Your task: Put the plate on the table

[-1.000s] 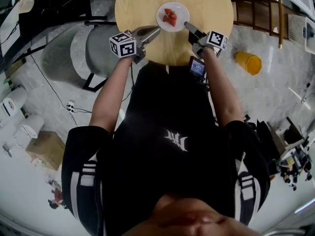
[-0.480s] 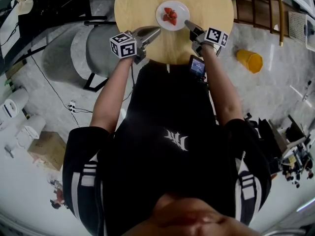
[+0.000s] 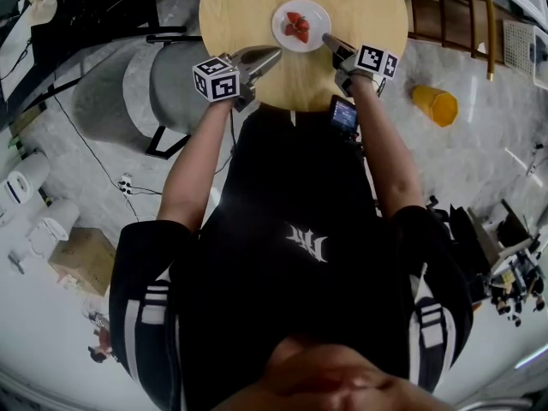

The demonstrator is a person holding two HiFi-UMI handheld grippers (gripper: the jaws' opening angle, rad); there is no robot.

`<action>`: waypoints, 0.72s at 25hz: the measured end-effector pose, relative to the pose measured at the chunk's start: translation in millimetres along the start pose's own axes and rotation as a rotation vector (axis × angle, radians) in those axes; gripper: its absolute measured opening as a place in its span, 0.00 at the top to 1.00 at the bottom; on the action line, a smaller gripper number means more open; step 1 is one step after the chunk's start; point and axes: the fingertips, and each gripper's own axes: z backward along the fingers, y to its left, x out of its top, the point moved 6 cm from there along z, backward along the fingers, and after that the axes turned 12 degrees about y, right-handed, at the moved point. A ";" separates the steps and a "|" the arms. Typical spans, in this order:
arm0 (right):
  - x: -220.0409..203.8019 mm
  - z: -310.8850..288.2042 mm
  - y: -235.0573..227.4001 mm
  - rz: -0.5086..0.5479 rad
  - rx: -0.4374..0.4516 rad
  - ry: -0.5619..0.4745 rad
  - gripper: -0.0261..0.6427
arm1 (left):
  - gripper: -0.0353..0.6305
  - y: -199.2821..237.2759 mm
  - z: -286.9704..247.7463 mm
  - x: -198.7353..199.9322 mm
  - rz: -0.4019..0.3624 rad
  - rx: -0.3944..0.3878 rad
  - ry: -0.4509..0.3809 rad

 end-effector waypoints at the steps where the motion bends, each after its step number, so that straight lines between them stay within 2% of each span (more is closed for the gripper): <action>1: 0.0 -0.1 -0.1 0.008 -0.012 0.004 0.92 | 0.94 -0.1 0.3 -0.2 0.000 0.000 0.002; 18: 3.9 -1.5 2.0 0.155 -0.204 0.048 0.88 | 0.94 -3.0 -4.7 -5.7 -0.006 -0.016 0.039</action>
